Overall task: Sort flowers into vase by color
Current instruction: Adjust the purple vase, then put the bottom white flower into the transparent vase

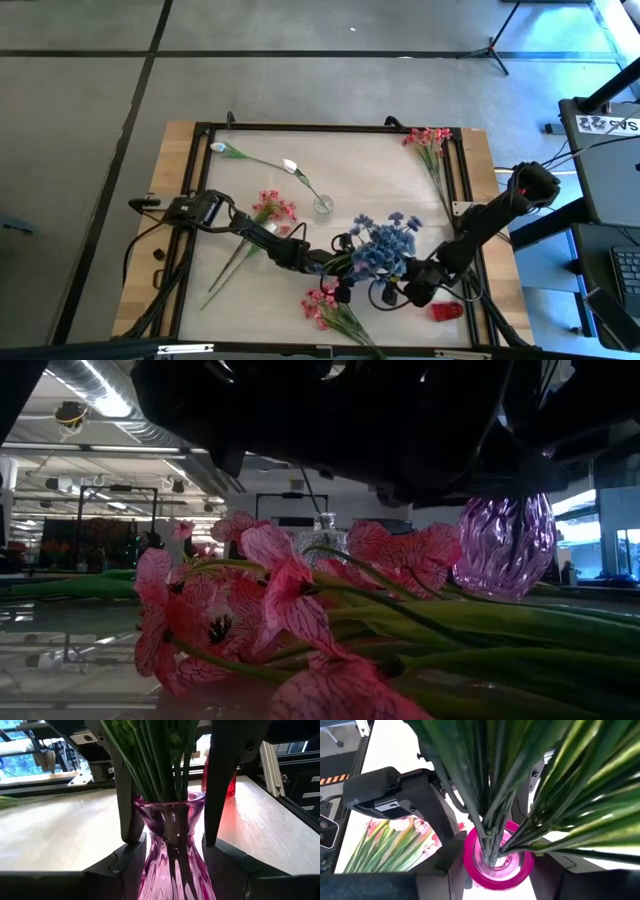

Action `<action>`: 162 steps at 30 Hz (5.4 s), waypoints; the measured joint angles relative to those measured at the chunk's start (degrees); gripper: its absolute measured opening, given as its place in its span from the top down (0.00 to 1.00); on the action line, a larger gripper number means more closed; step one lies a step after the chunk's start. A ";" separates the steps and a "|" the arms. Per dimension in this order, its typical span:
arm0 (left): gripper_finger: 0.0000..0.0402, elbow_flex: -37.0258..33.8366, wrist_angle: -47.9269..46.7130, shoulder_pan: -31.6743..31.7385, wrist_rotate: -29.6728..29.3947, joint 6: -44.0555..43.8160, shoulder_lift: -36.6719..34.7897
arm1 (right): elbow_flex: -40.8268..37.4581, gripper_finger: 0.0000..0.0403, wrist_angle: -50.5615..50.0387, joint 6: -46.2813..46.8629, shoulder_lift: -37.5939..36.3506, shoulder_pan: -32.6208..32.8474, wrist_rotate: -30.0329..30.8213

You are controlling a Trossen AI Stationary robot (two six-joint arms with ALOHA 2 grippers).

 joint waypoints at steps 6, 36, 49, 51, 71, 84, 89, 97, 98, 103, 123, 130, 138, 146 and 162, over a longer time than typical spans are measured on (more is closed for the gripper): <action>0.48 -0.20 -2.47 0.00 -0.05 -2.00 -1.10 | 0.00 0.60 -0.39 0.52 0.19 -1.44 -1.35; 0.37 -26.73 -7.20 -12.66 -26.90 2.75 -37.60 | -15.27 0.59 -55.87 43.66 -35.55 -12.35 3.94; 0.37 -42.91 -6.35 -14.39 -37.74 -2.79 -53.69 | -18.69 0.56 -51.62 35.29 -41.68 -13.02 3.83; 0.37 -43.08 -6.40 -13.94 -37.73 -2.86 -53.75 | -18.71 0.53 -51.23 34.89 -41.67 -13.02 3.75; 0.37 -42.32 -30.90 -10.10 -34.70 -19.15 -62.07 | -18.75 0.35 -50.57 26.35 -42.19 -13.00 -2.33; 0.37 -42.32 -33.60 -6.40 -29.76 -22.20 -62.07 | -18.74 0.50 -51.74 30.72 -42.17 -13.00 -1.86; 0.37 -42.32 -33.66 -6.47 -28.56 -22.43 -62.07 | -18.73 0.70 -52.54 32.34 -42.15 -13.00 -0.09; 0.37 -42.32 -33.71 -7.57 -28.24 -22.66 -62.07 | -18.74 0.77 -52.55 32.42 -42.15 -13.00 0.11; 0.37 -42.32 -33.76 -7.67 -28.29 -22.77 -62.07 | -18.74 0.76 -52.55 32.55 -41.97 -13.00 0.03; 0.37 -42.32 -35.09 -7.93 -28.47 -24.01 -62.07 | -18.71 0.74 -52.05 33.87 -39.62 -12.93 0.15; 0.37 -42.29 -39.78 -7.88 -28.54 -25.14 -62.03 | -18.84 0.77 -37.07 46.51 -12.28 3.53 25.69; 0.37 -42.29 -39.69 -6.98 -28.63 -25.10 -62.03 | -18.75 0.77 -32.19 48.97 -4.51 0.46 27.55; 0.37 -42.29 -39.65 -4.51 -29.35 -24.92 -62.03 | -18.58 0.73 -31.43 47.13 -5.84 -1.85 24.83; 0.37 -42.29 -39.68 -3.35 -28.77 -24.90 -62.08 | -18.56 0.70 -30.60 47.25 -5.93 -1.89 23.34; 0.37 -42.27 -40.74 -2.51 -26.79 -24.95 -62.27 | -18.71 0.57 -29.17 49.10 -5.82 -1.81 21.07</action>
